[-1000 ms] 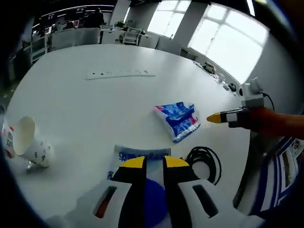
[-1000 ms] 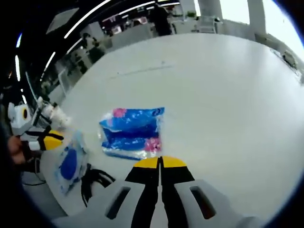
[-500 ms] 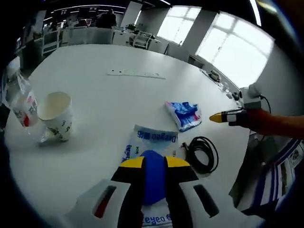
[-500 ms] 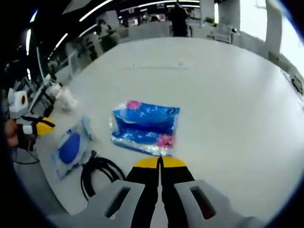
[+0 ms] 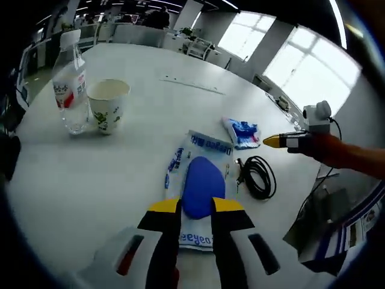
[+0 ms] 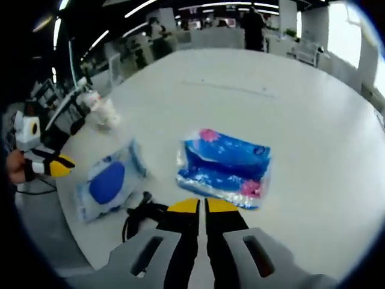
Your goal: Arrange the tabletop items into an orderly group along one side of the table until the central work area is clear of visible clutter.
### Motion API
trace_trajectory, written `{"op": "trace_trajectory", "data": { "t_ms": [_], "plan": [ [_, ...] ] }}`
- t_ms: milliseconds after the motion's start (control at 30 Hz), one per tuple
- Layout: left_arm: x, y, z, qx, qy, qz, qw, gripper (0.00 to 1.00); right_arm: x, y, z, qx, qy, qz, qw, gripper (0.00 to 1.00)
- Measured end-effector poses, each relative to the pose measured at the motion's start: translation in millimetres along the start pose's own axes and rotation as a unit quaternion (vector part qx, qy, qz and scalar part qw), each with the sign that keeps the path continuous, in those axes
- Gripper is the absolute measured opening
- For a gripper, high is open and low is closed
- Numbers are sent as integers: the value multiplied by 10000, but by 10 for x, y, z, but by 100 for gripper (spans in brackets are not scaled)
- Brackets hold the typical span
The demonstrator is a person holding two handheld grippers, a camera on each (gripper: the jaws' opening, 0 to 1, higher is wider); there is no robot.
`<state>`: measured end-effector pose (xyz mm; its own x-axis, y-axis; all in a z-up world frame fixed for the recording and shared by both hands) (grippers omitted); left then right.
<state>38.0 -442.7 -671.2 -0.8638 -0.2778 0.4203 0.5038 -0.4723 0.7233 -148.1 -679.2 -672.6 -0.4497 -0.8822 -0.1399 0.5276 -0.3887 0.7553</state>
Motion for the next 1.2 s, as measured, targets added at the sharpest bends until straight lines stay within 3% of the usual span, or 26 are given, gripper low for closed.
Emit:
{"op": "trace_trajectory", "data": {
  "t_ms": [667,1000,1200],
  "plan": [
    [15,-371,335,-170,21,400,9991,23,-514,53,-194,-154,666,488,9965,12],
    [40,-499,374,-379,-84,499,9980,33,-693,78,-360,-295,966,737,9921,15],
    [69,-568,386,-457,-107,656,9967,33,-763,125,-456,-339,1062,867,9900,17]
  ]
}}
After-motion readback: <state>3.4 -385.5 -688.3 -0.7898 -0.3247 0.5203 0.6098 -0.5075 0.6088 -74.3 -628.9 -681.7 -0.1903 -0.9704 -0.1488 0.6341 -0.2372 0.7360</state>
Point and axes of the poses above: the point that each gripper's makers call its tool centre point, and the gripper's own axes: z roughly backward along the fingers, x roughly to its right, y roughly out of its top, the point moved 6 cm from there along z, roughly backward along the fingers, and after that the axes turned 11 degrees about x, right-handed, at the moved point
